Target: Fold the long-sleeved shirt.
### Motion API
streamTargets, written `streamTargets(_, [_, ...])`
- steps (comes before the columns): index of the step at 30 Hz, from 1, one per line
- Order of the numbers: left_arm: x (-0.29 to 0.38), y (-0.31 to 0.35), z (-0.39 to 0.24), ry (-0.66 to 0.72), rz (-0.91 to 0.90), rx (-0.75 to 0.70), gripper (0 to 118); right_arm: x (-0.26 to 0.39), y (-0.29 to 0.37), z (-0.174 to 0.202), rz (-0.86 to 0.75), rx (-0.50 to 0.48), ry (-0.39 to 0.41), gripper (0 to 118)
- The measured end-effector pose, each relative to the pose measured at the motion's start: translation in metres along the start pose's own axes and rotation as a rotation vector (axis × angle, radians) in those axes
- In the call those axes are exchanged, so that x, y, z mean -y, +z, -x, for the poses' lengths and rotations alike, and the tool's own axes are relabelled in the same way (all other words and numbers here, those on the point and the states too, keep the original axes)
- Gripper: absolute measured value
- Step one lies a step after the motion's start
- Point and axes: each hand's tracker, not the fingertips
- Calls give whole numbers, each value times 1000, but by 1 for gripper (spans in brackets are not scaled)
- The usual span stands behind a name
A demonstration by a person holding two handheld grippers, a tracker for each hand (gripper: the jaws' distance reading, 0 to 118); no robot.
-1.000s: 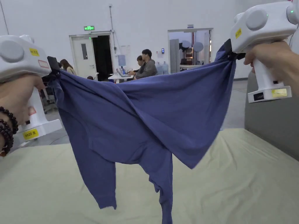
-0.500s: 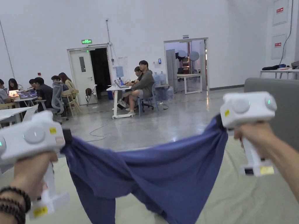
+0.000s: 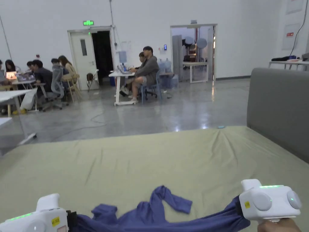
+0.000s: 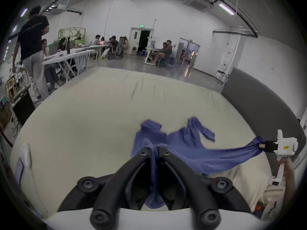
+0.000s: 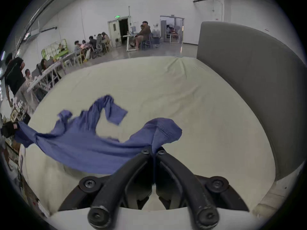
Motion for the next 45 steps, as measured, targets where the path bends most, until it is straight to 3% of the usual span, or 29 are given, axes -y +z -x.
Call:
streamTargets(4, [69, 34, -2, -72, 106, 6, 1, 81, 28, 1, 82, -44, 22, 0])
streamTargets(7, [119, 63, 1, -83, 160, 10, 1, 131, 28, -13, 166, -25, 36, 0])
streamTargets(11, [169, 84, 5, -51, 235, 34, 1, 180, 20, -25, 275, 5, 4, 0])
streamTargets(15, [190, 83, 4, -86, 247, 31, 1, 186, 2, -29, 306, 5, -63, 0])
streamTargets(16, [189, 84, 6, -80, 238, 35, 1, 181, 8, -27, 292, 20, -61, 8])
streamTargets(17, [187, 87, 6, -70, 223, 33, 6, 180, 17, -25, 277, 37, -59, 28])
streamTargets(18, [183, 91, 7, -69, 212, 37, 22, 175, 26, -25, 256, 57, -60, 55])
streamTargets(19, [179, 97, 5, -80, 203, 43, 67, 170, 35, -27, 230, 66, -70, 83])
streamTargets(20, [175, 101, 5, -97, 191, 61, 94, 165, 45, -28, 194, 69, -76, 86])
streamTargets(21, [171, 107, 3, -112, 175, 73, 106, 162, 60, -28, 162, 68, -83, 86])
streamTargets(23, [162, 120, -8, -137, 147, 83, 107, 154, 74, -29, 139, 78, -85, 86])
streamTargets(25, [154, 123, -17, -146, 147, 86, 105, 149, 83, -28, 140, 83, -88, 80])
streamTargets(26, [152, 124, -21, -146, 148, 87, 93, 148, 84, -28, 144, 76, -105, 62])
streamTargets(27, [150, 123, -25, -149, 143, 91, 62, 148, 86, -28, 135, 43, -124, 20])
streamTargets(28, [149, 121, -30, -158, 136, 100, 1, 150, 84, -27, 133, 8, -133, 0])
streamTargets(31, [148, 117, -40, -177, 127, 102, 0, 156, 80, -26, 177, 7, -95, 0])
streamTargets(33, [146, 117, -44, -183, 114, 129, 0, 159, 74, -28, 174, 16, -116, 1])
streamTargets(35, [142, 114, -47, -180, 113, 140, 0, 159, 67, -33, 228, 60, -154, 57])
streamTargets(36, [140, 111, -48, -178, 115, 146, 0, 160, 61, -36, 255, 82, -173, 69])
streamTargets(45, [122, 74, -60, -204, 140, 178, 0, 155, -5, -50, 379, 84, -220, 70])
